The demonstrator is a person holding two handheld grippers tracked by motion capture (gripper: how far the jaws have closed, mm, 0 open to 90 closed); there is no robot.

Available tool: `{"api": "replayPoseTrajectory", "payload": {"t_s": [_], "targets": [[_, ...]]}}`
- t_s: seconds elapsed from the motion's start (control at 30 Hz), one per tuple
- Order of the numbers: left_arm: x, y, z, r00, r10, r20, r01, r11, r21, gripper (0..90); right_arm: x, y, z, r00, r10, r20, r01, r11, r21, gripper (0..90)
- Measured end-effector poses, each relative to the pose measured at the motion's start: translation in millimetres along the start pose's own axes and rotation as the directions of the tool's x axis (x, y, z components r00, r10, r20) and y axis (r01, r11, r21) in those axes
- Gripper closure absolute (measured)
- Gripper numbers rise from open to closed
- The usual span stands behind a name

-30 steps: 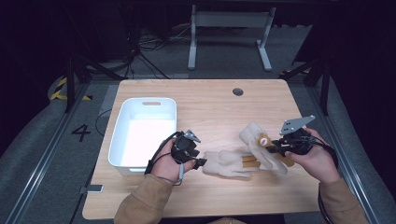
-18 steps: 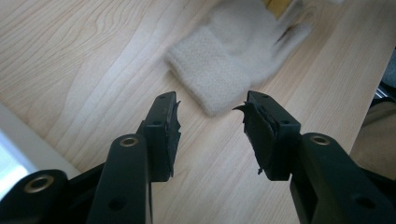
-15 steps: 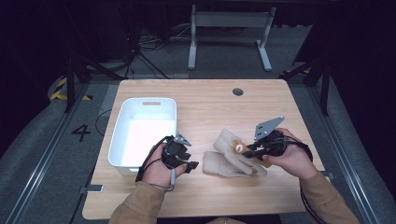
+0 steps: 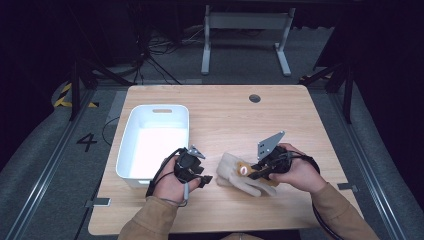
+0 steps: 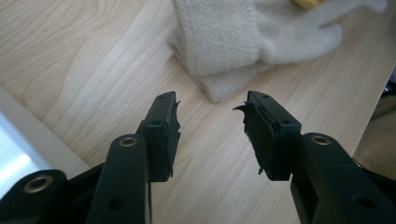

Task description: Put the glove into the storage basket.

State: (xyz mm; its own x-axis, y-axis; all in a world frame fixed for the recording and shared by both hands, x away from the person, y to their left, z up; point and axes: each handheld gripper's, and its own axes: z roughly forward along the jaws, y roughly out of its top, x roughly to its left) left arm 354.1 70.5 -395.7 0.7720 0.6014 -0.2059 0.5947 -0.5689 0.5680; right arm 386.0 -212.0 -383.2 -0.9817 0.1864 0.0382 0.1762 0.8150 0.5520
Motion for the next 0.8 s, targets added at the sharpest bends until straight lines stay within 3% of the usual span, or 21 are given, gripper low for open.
{"api": "replayPoseTrajectory", "payload": {"t_s": [0.17,0.43,0.53,0.8], "targets": [[-4.4,3.0,11.9,0.9998,0.021,0.000,-0.021,0.9993,0.030,53.7,-5.3,-7.4,10.5,0.9999,0.007,0.015,-0.008,0.999,0.049,72.0],[-9.0,7.3,27.8,0.9987,0.050,-0.004,-0.050,0.9966,0.066,51.1,-7.1,-16.2,17.4,0.9963,-0.006,0.085,-0.003,0.995,0.103,54.0],[-8.3,9.9,29.2,0.9983,0.056,-0.012,-0.055,0.9966,0.061,49.2,-6.5,-19.3,12.6,0.9950,0.019,0.098,-0.026,0.997,0.079,47.6],[-4.8,19.1,32.1,0.9976,0.069,-0.004,-0.069,0.9949,0.074,49.1,-3.0,-40.3,-11.7,0.9817,0.096,0.164,-0.115,0.988,0.108,51.0]]}}
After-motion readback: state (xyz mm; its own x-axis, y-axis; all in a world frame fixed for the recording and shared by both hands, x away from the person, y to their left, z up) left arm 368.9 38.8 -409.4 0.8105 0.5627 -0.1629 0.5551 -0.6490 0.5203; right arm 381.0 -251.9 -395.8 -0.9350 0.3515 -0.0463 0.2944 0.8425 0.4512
